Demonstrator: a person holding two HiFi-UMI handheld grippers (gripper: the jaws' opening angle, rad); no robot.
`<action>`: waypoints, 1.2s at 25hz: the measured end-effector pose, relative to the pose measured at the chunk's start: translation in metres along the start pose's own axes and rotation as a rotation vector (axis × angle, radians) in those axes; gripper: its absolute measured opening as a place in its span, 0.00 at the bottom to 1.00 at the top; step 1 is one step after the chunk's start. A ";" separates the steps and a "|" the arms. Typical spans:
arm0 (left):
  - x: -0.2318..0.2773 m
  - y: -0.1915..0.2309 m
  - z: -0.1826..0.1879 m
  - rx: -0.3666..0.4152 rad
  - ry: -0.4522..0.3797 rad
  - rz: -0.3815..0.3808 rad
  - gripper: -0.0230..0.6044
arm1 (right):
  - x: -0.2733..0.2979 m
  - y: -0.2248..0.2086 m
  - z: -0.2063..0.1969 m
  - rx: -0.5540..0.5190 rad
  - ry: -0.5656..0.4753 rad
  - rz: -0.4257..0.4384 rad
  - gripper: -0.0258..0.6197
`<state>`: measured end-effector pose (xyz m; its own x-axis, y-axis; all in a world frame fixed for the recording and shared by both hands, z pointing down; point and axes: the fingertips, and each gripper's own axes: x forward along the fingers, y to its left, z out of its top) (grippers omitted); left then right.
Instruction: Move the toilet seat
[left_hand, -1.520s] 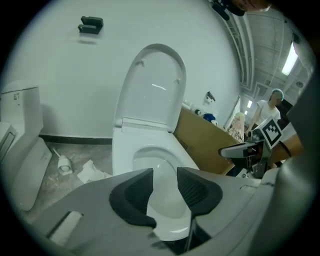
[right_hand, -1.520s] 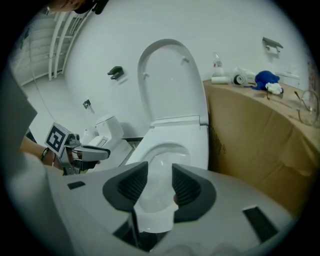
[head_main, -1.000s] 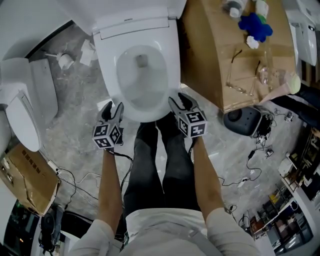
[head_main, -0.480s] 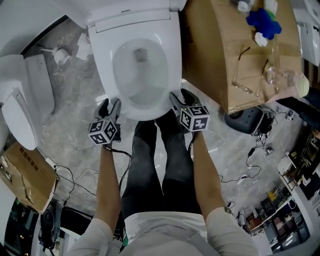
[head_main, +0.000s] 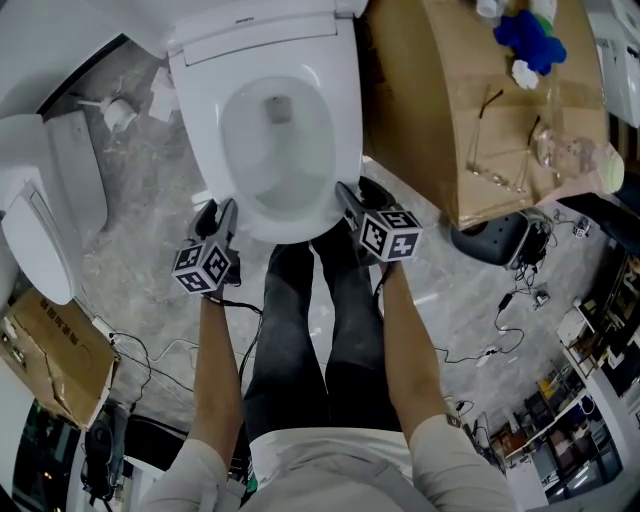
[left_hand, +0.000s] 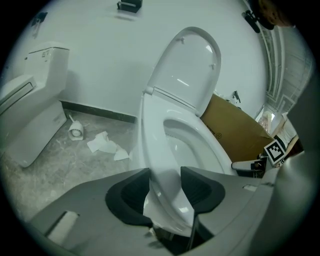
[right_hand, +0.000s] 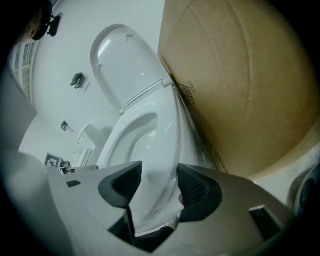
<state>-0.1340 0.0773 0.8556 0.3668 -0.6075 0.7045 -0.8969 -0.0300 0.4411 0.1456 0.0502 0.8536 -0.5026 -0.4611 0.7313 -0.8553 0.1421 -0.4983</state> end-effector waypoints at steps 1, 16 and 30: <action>0.000 0.000 0.000 -0.003 -0.003 -0.002 0.35 | -0.001 0.000 0.000 0.012 -0.006 0.005 0.39; 0.006 0.005 -0.004 -0.072 -0.007 -0.019 0.42 | 0.004 -0.007 0.001 0.061 -0.013 0.035 0.36; -0.015 -0.006 0.013 -0.149 -0.100 -0.073 0.33 | -0.018 0.002 0.016 0.255 -0.108 0.178 0.32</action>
<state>-0.1376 0.0765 0.8351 0.3968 -0.6842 0.6119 -0.8197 0.0359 0.5717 0.1551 0.0446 0.8315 -0.6138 -0.5406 0.5753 -0.6892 0.0116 -0.7245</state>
